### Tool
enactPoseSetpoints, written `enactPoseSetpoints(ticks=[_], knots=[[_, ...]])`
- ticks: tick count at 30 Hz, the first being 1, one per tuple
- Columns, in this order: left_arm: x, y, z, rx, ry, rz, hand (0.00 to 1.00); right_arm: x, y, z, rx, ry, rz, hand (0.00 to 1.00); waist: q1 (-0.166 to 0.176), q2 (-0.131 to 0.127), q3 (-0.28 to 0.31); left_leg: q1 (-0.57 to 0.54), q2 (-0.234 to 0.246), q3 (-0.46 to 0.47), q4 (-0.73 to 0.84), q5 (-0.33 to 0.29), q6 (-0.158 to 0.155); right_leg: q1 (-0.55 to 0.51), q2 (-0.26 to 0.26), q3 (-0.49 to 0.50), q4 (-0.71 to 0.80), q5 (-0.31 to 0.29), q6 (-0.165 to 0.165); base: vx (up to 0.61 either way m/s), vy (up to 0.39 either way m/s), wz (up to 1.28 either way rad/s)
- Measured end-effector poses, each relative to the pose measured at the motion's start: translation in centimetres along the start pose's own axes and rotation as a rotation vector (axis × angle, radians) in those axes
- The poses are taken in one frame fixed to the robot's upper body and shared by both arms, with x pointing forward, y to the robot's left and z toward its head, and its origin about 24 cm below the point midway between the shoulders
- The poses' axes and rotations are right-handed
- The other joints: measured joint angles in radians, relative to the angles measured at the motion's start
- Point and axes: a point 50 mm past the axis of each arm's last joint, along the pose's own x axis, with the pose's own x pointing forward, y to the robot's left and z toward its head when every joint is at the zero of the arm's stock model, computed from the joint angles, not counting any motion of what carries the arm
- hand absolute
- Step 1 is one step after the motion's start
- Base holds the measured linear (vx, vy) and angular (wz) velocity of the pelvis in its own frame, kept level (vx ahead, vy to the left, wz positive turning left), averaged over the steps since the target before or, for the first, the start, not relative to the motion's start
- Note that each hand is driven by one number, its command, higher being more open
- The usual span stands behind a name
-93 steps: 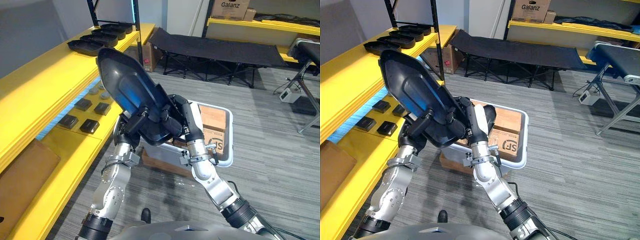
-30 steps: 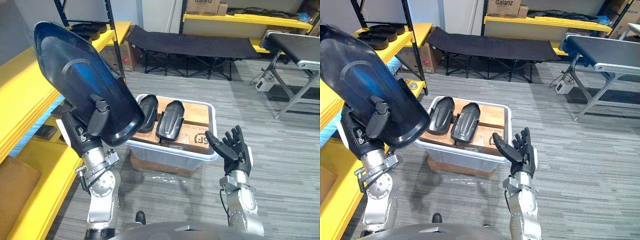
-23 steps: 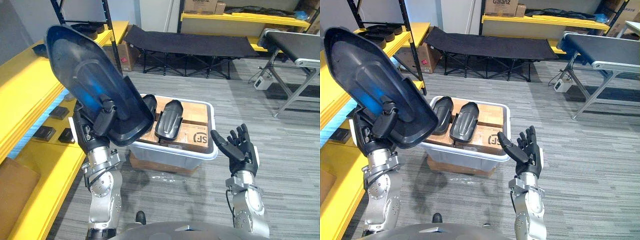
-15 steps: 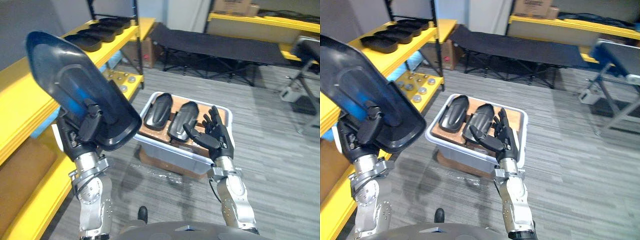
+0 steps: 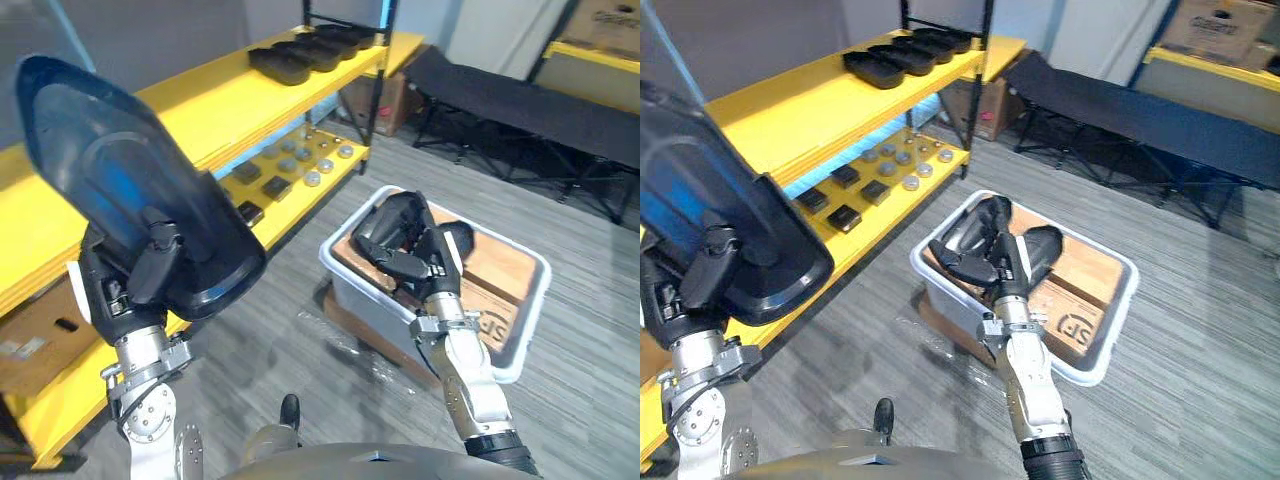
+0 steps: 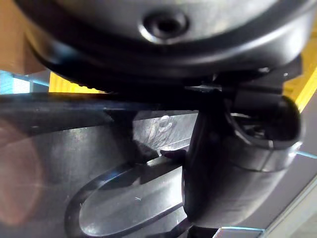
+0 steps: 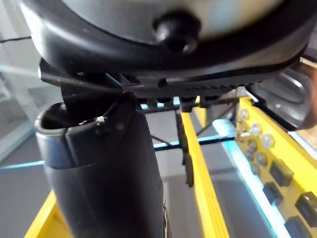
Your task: Walk over and take three plastic housings, then place them on the shelf
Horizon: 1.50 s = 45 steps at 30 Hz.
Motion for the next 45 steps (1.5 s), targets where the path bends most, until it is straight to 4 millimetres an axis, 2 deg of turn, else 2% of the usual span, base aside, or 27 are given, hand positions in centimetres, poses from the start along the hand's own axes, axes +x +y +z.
enactPoseSetpoints(ticks=[2, 4, 5, 7, 8, 9, 10, 13, 17, 21, 24, 26, 29, 30, 31, 32, 33, 34, 35, 36, 37, 38, 40, 42, 44, 45], knots=[[0.0, -0.2, -0.1, -0.025, 0.006, -0.014, 0.00, -0.1, -0.1, -0.1, -0.006, 0.003, -0.007, 1.00, -0.001, 0.006, 0.004, 0.014, -0.016, -0.013, -0.023, 0.014, 0.004, -0.006, -0.019, 0.003, 0.042, -0.034, -0.002, -0.01, 0.037, 0.37], [0.1, -0.6, -0.2, -0.037, 0.011, -0.055, 0.00, -0.6, -0.3, -0.4, 0.003, 0.018, -0.022, 1.00, -0.009, 0.007, 0.008, 0.012, -0.038, -0.032, -0.021, 0.014, 0.004, -0.024, -0.024, 0.052, 0.095, -0.086, -0.001, -0.04, -0.009, 0.58], [0.5, -1.3, -0.3, -0.059, 0.007, -0.126, 0.00, -1.7, -0.7, -1.0, 0.009, 0.046, -0.052, 1.00, -0.039, -0.001, 0.020, 0.017, -0.067, -0.082, -0.020, 0.016, 0.008, -0.028, -0.002, 0.158, 0.141, -0.146, -0.016, -0.02, -0.098, 0.98], [1.0, -2.5, -0.4, -0.077, -0.003, -0.216, 0.00, -3.0, -1.5, -1.5, 0.007, 0.076, -0.104, 1.00, -0.070, -0.009, 0.023, 0.031, -0.101, -0.121, -0.042, 0.019, 0.012, -0.029, 0.040, 0.274, 0.158, -0.192, -0.054, 0.01, -0.127, 1.16], [1.2, -3.0, -0.4, -0.087, -0.006, -0.246, 0.00, -3.3, -1.8, -1.6, 0.006, 0.082, -0.117, 1.00, -0.078, -0.009, 0.021, 0.035, -0.105, -0.120, -0.052, 0.021, 0.016, -0.028, 0.044, 0.288, 0.158, -0.196, -0.057, 0.05, -0.106, 0.75], [1.4, -3.8, -0.4, -0.105, -0.015, -0.289, 0.00, -3.5, -2.2, -1.6, 0.002, 0.085, -0.128, 1.00, -0.073, -0.003, 0.023, 0.033, -0.104, -0.102, -0.048, 0.038, 0.026, -0.024, 0.044, 0.288, 0.166, -0.186, -0.048, 0.10, -0.085, 0.29], [1.4, -4.3, -0.4, -0.113, -0.018, -0.312, 0.00, -3.6, -2.2, -1.6, 0.004, 0.084, -0.128, 1.00, -0.071, 0.000, 0.021, 0.030, -0.104, -0.101, -0.048, 0.058, 0.022, -0.018, 0.044, 0.292, 0.174, -0.179, -0.037, 0.09, -0.041, 0.27], [1.5, -5.6, -0.3, -0.140, -0.027, -0.375, 0.00, -3.6, -1.8, 0.3, 0.009, 0.001, -0.089, 1.00, -0.080, -0.017, 0.031, 0.030, -0.112, -0.116, -0.047, 0.066, 0.027, -0.021, 0.041, 0.306, 0.190, -0.173, -0.027, 0.08, -0.047, 0.18], [1.2, -5.3, -0.8, -0.133, 0.021, -0.343, 0.00, -3.4, -0.4, 2.8, 0.020, -0.119, -0.017, 1.00, -0.076, -0.020, 0.032, 0.028, -0.112, -0.113, -0.050, 0.042, 0.024, -0.022, 0.040, 0.322, 0.187, -0.173, -0.028, 0.00, -0.023, -0.02], [0.4, -4.8, -1.4, -0.122, 0.068, -0.319, 0.00, -4.1, 0.0, 2.5, 0.027, -0.105, 0.005, 1.00, -0.058, -0.019, 0.033, 0.022, -0.108, -0.086, -0.051, 0.041, 0.023, -0.014, 0.040, 0.321, 0.154, -0.176, -0.032, -0.03, -0.033, -0.05], [-0.3, -4.5, -1.8, -0.124, 0.103, -0.284, 0.00, -4.3, 0.1, 2.3, 0.024, -0.092, 0.018, 1.00, -0.058, -0.010, 0.040, 0.008, -0.102, -0.051, -0.022, 0.034, 0.021, -0.012, 0.039, 0.318, 0.153, -0.176, -0.032, -0.02, -0.024, 0.05], [-1.0, -4.0, -2.1, -0.116, 0.135, -0.252, 0.00, -4.4, 0.2, 2.3, 0.033, -0.090, 0.027, 1.00, -0.055, -0.003, 0.048, -0.043, -0.100, -0.040, 0.097, -0.026, 0.020, -0.014, 0.031, 0.320, 0.166, -0.179, -0.034, -0.01, 0.009, -0.03], [-1.4, -3.4, -2.2, -0.101, 0.156, -0.217, 0.00, -4.4, 0.2, 2.3, 0.030, -0.091, 0.029, 1.00, -0.049, 0.004, 0.062, -0.065, -0.099, -0.012, 0.195, -0.087, 0.020, -0.008, 0.016, 0.322, 0.202, -0.208, -0.037, -0.04, 0.033, -0.03], [-1.5, -3.2, -2.3, -0.095, 0.162, -0.206, 0.00, -4.4, 0.1, 2.1, 0.036, -0.088, 0.021, 1.00, -0.055, -0.021, 0.071, -0.071, -0.101, 0.024, 0.236, -0.120, 0.024, -0.006, -0.014, 0.308, 0.205, -0.231, -0.055, -0.03, 0.097, 0.17], [-1.4, -3.2, -2.2, -0.093, 0.158, -0.208, 0.00, -4.4, -0.1, 1.9, 0.041, -0.085, 0.012, 1.00, -0.050, -0.028, 0.072, -0.110, -0.094, 0.039, 0.419, -0.199, 0.057, -0.006, -0.027, 0.307, 0.229, -0.250, -0.056, 0.00, 0.104, 0.14], [-1.4, -3.1, -2.2, -0.088, 0.156, -0.207, 0.00, -4.4, -0.3, 1.8, 0.043, -0.081, 0.004, 1.00, -0.044, -0.026, 0.071, -0.114, -0.089, 0.042, 0.498, -0.249, 0.058, -0.001, -0.030, 0.307, 0.243, -0.261, -0.053, 0.11, 0.116, 0.06], [-1.0, -2.7, -2.0, -0.076, 0.139, -0.193, 0.00, -4.4, -0.5, 1.4, 0.058, -0.073, -0.010, 1.00, -0.052, -0.009, 0.068, -0.097, -0.072, 0.039, 0.540, -0.358, 0.050, -0.034, -0.032, 0.308, 0.393, -0.274, -0.050, 0.11, 0.099, 0.00], [-0.9, -2.4, -2.0, -0.070, 0.135, -0.182, 0.00, -4.3, -0.5, 1.1, 0.070, -0.065, -0.017, 1.00, -0.054, -0.016, 0.073, -0.098, -0.078, 0.036, 0.543, -0.366, 0.052, -0.084, -0.048, 0.325, 0.504, -0.262, -0.061, 0.12, 0.134, 0.13], [-0.8, -2.0, -1.9, -0.052, 0.134, -0.166, 0.00, -4.5, -0.4, 0.2, 0.108, -0.031, -0.041, 1.00, -0.063, -0.024, 0.075, -0.090, -0.084, 0.026, 0.531, -0.365, 0.056, -0.194, -0.068, 0.344, 0.686, -0.175, -0.090, 0.13, 0.122, 0.21], [-0.6, -1.6, -1.7, -0.032, 0.126, -0.168, 0.00, -5.0, -0.4, -0.6, 0.136, 0.005, -0.073, 1.00, -0.064, -0.031, 0.078, -0.066, -0.083, 0.010, 0.490, -0.353, 0.063, -0.250, -0.067, 0.364, 0.777, -0.105, -0.097, 0.15, 0.102, 0.28], [-0.6, -1.4, -1.7, -0.024, 0.124, -0.168, 0.00, -5.3, -0.4, -1.0, 0.147, 0.021, -0.085, 1.00, -0.068, -0.028, 0.081, -0.055, -0.084, 0.003, 0.465, -0.344, 0.066, -0.262, -0.060, 0.373, 0.771, -0.115, -0.097, 0.21, 0.060, 0.31], [-0.4, -1.1, -1.5, -0.013, 0.117, -0.157, 0.00, -5.6, 0.0, -1.3, 0.165, 0.033, -0.087, 1.00, -0.074, -0.034, 0.078, -0.036, -0.086, -0.018, 0.425, -0.325, 0.073, -0.270, -0.045, 0.384, 0.698, -0.148, -0.089, 0.16, 0.020, 0.29], [-0.2, -0.9, -1.4, -0.006, 0.108, -0.142, 0.00, -5.6, 0.7, -1.2, 0.181, 0.028, -0.061, 1.00, -0.085, -0.032, 0.079, -0.007, -0.088, -0.052, 0.374, -0.317, 0.063, -0.284, -0.016, 0.407, 0.568, -0.168, -0.073, 0.19, 0.015, 0.43], [0.4, -1.7, -1.3, -0.018, 0.090, -0.174, 0.00, -5.8, 1.2, -0.5, 0.186, -0.001, -0.026, 1.00, -0.092, -0.017, 0.079, 0.014, -0.090, -0.114, 0.347, -0.316, 0.057, -0.362, 0.024, 0.495, 0.503, -0.158, -0.056, 0.21, -0.005, 0.78], [0.4, -2.0, -1.3, -0.027, 0.089, -0.172, 0.00, -5.9, 1.5, 0.2, 0.185, -0.041, 0.000, 1.00, -0.116, -0.011, 0.076, 0.034, -0.092, -0.171, 0.349, -0.320, 0.029, -0.370, 0.044, 0.577, 0.436, -0.130, -0.021, 0.19, -0.061, 0.98], [0.3, -2.0, -1.3, -0.028, 0.091, -0.169, 0.00, -5.9, 1.6, 0.6, 0.185, -0.060, 0.007, 1.00, -0.119, -0.013, 0.073, 0.046, -0.097, -0.190, 0.349, -0.321, 0.026, -0.364, 0.040, 0.587, 0.404, -0.121, -0.006, 0.29, -0.199, 1.02]])
